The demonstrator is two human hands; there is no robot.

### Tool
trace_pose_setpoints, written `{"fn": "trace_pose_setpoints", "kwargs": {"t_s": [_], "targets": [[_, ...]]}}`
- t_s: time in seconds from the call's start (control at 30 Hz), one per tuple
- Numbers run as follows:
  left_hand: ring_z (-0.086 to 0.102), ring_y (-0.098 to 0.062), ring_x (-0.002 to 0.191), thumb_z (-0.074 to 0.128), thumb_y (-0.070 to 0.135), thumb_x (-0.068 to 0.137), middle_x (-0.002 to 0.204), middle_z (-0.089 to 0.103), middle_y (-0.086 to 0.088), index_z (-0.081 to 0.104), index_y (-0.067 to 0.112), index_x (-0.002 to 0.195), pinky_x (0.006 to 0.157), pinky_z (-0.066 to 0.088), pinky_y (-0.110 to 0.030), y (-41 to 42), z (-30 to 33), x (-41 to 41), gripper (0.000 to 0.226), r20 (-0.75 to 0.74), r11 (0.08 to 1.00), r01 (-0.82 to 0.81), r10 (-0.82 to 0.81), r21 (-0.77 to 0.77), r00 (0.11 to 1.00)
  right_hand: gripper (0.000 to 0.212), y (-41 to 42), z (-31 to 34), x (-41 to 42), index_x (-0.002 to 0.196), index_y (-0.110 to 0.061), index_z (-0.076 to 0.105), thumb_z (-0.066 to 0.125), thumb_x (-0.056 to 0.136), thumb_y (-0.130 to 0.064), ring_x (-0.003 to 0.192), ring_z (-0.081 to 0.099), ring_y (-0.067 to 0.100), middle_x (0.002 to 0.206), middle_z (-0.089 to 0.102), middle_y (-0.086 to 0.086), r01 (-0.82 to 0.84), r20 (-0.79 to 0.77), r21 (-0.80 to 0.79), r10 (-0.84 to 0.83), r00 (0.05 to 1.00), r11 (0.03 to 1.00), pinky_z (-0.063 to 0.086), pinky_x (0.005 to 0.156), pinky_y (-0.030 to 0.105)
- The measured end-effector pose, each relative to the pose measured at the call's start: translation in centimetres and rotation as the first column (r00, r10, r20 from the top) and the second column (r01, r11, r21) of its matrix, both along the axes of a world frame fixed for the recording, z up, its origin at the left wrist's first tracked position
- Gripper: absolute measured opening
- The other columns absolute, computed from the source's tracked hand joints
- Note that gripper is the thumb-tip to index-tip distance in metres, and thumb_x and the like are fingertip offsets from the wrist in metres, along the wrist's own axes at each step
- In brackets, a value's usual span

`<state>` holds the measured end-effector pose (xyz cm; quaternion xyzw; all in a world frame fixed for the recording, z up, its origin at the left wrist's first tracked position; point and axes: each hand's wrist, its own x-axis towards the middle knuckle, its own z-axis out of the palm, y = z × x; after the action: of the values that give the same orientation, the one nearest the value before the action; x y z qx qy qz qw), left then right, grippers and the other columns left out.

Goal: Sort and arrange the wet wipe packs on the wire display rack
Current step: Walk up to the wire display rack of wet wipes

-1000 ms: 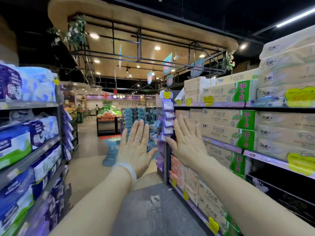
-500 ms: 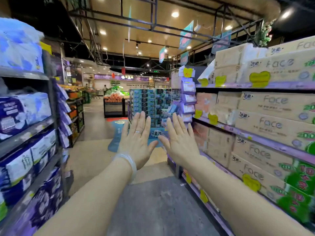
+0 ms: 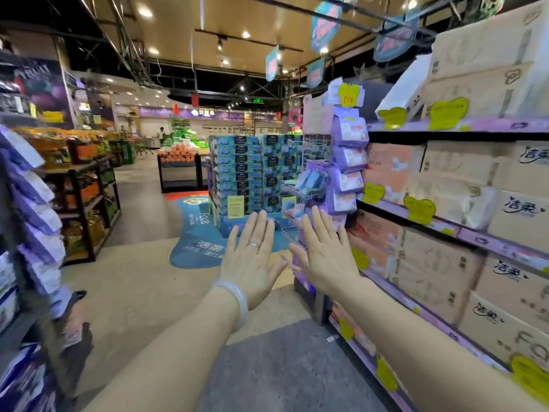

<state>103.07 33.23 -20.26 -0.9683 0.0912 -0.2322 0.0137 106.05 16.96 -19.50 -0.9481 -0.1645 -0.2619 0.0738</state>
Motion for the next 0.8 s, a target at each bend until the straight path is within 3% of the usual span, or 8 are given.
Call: {"fn": "trace_pose_setpoints", "kwargs": {"t_s": [0.5,0.8], "targets": [[-0.041,-0.01,0.125,0.014,0.06,0.09,0.136,-0.041,0.007,-0.031,0.026,0.13,0.115,-0.015,-0.036,9.6,-1.8,40.0,0.069,-0.087,1.0,0.015,-0.016,-0.013,0.996,0.068,10.8,-3.7,40.4,0.148,-0.017,-0.001,0.019,0.094,-0.054,0.145,-0.013,0.015,0.158,-0.011,0.002,-0.02,-0.162,0.075,0.033,0.986,0.997,-0.009,0.116,0.042],[-0.042,-0.015,0.126,0.014,0.057,0.092,0.142,-0.038,0.004,-0.019,0.021,0.145,0.116,-0.012,-0.04,15.6,-5.4,65.8,0.072,-0.147,0.99,0.141,-0.137,0.012,0.98,0.068,14.7,-7.1,63.5,0.148,-0.017,0.002,0.021,0.094,-0.052,0.145,-0.012,0.017,0.159,-0.01,0.003,0.146,-0.218,0.115,-0.119,0.969,0.983,-0.008,0.116,0.043]]}}
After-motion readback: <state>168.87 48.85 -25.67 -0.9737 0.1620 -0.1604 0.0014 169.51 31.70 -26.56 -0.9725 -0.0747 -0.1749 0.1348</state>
